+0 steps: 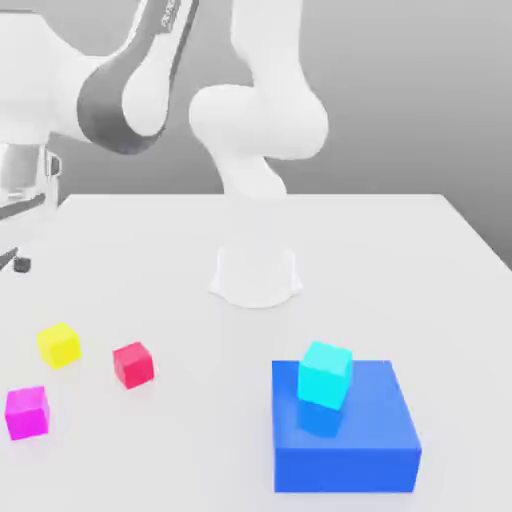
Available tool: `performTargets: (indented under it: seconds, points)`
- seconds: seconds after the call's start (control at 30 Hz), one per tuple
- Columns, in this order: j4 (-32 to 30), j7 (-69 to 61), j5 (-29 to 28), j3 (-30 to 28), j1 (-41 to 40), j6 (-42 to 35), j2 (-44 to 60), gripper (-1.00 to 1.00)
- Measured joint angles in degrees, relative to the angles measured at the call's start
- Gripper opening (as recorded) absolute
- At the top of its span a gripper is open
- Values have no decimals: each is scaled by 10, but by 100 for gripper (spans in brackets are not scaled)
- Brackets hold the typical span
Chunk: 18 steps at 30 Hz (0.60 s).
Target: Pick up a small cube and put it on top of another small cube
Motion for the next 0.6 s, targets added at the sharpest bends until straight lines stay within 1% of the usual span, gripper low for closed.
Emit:
performTargets:
  seconds: [0.13,0.2,0.27,0.4,0.43,0.6]
  points:
    - [-37,89,16,-29,-63,42,68,0]
    - [-47,110,36,-28,-75,67,105,0]
    - [-43,98,64,-12,-86,98,146,0]
    - [-28,69,105,44,-132,163,228,0]
    - [-26,68,107,52,-140,172,239,-100]
    - [-26,68,106,52,-140,174,239,-100]
